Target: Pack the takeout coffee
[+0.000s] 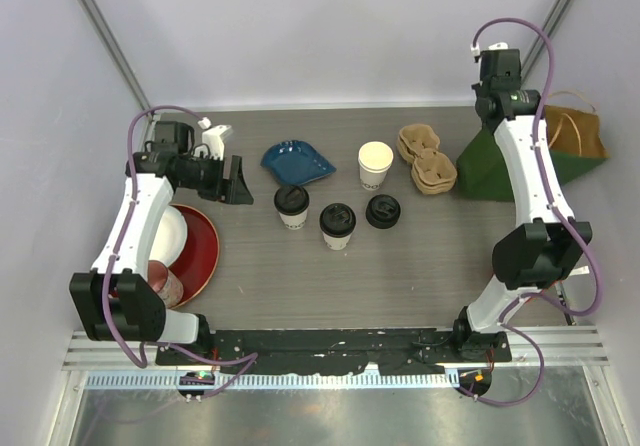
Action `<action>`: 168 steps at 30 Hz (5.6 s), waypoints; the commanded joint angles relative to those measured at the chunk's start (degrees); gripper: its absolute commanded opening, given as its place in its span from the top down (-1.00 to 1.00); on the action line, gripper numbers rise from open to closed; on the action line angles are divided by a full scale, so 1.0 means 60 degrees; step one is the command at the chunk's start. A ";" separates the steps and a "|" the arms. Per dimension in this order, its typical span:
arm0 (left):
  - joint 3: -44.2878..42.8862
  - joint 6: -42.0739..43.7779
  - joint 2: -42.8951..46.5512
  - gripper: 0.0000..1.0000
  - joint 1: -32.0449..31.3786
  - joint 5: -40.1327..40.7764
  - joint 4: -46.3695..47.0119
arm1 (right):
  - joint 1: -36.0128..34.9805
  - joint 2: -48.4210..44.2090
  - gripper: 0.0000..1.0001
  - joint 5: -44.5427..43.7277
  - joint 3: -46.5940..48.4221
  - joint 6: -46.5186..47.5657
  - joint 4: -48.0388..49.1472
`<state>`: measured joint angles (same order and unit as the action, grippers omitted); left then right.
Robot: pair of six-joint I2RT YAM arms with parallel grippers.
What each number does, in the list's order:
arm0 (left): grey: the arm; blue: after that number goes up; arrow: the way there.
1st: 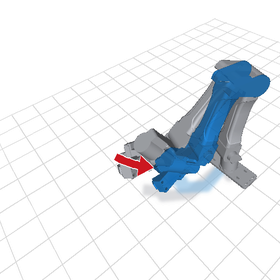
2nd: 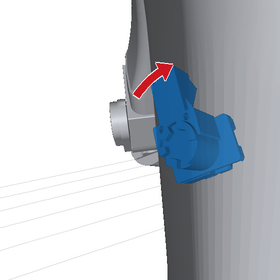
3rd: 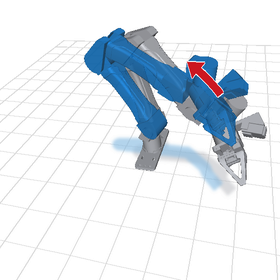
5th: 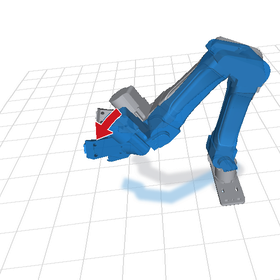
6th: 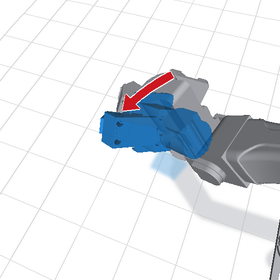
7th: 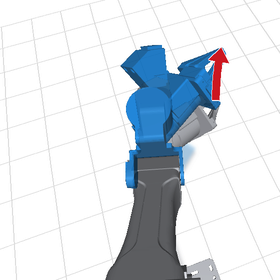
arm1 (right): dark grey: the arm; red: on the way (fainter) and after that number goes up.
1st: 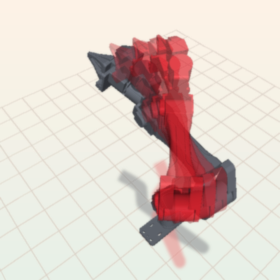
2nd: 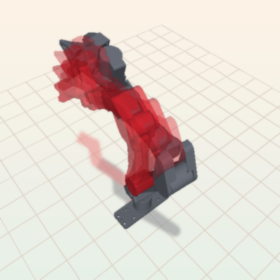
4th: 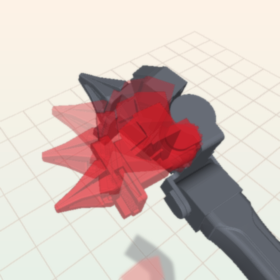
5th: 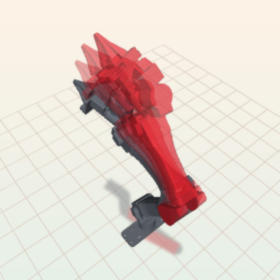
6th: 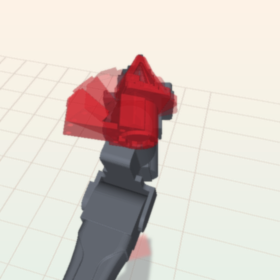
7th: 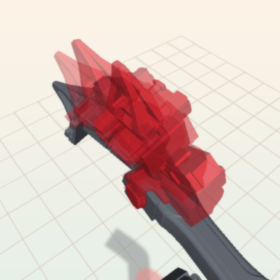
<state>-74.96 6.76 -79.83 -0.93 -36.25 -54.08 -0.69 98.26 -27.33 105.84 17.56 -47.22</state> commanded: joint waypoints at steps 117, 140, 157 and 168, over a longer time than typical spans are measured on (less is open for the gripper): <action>-0.3502 0.0996 0.0605 -0.56 0.0259 -0.0931 -0.2791 | -0.3450 -0.2183 -0.33 0.2549 0.1230 -0.3777 0.1248; -0.3591 0.2344 0.0137 -0.55 -0.2951 -0.0169 -0.4199 | -0.0325 0.2006 -0.18 0.2900 -0.1264 -0.7643 0.2524; -0.3225 0.2549 0.0283 -0.54 -0.3156 -0.0052 -0.4140 | -0.0559 0.3121 0.19 0.2446 -0.1044 -0.7878 0.2538; -0.3195 0.2681 0.0400 -0.54 -0.3156 -0.0067 -0.4243 | -0.0647 0.2974 0.74 0.2402 -0.1117 -0.7703 0.2509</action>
<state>-94.28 21.69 -79.22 -19.55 -36.45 -77.03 -4.34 116.95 -11.99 97.27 -28.84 -33.10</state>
